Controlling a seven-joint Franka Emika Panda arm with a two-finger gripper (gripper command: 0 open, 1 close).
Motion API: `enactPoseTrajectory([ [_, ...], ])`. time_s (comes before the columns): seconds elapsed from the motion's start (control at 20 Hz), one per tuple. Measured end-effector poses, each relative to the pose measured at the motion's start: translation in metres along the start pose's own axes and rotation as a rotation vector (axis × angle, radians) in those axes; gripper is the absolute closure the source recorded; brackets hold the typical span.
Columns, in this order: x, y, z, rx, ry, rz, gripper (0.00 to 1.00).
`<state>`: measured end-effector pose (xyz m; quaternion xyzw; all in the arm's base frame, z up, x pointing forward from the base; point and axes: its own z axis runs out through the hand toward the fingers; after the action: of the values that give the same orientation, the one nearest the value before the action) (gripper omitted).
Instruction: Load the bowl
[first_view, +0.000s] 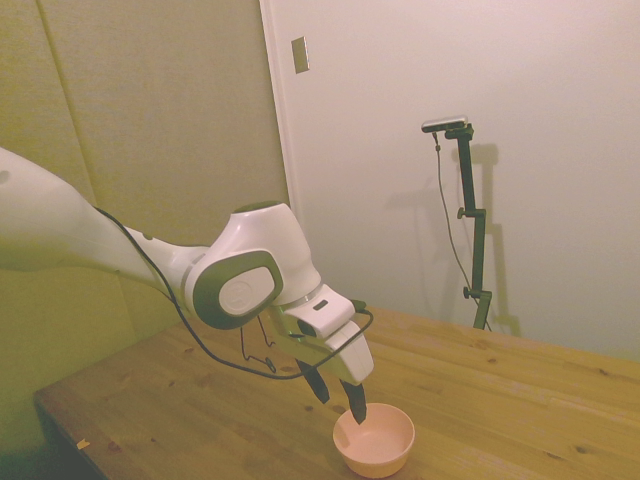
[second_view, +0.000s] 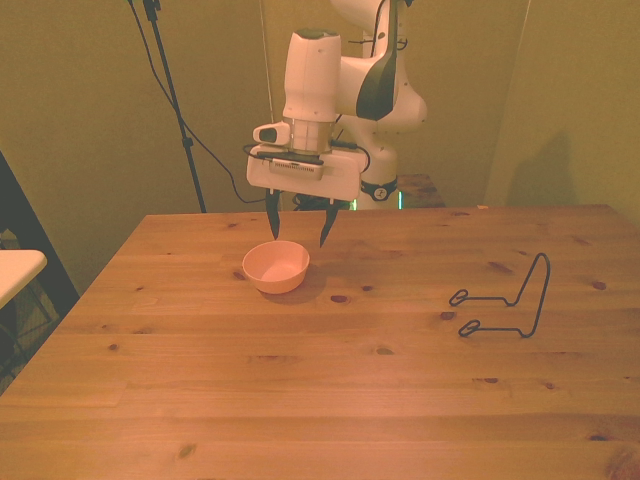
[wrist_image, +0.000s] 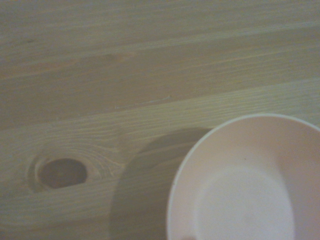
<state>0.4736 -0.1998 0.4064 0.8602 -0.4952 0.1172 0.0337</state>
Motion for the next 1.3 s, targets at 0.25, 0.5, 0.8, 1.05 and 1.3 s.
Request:
enactPoseTrajectory([
  [0.25,0.002,-0.013,0.028,-0.03,-0.015,0.009,1.0],
  [0.5,0.003,-0.019,0.042,-0.047,-0.029,0.008,1.0],
  [0.8,-0.003,-0.027,0.049,-0.048,-0.037,-0.001,1.0],
  [1.05,-0.005,-0.028,0.056,-0.047,-0.043,0.002,1.0],
  [1.3,-0.005,-0.029,0.058,-0.036,-0.057,0.021,1.0],
])
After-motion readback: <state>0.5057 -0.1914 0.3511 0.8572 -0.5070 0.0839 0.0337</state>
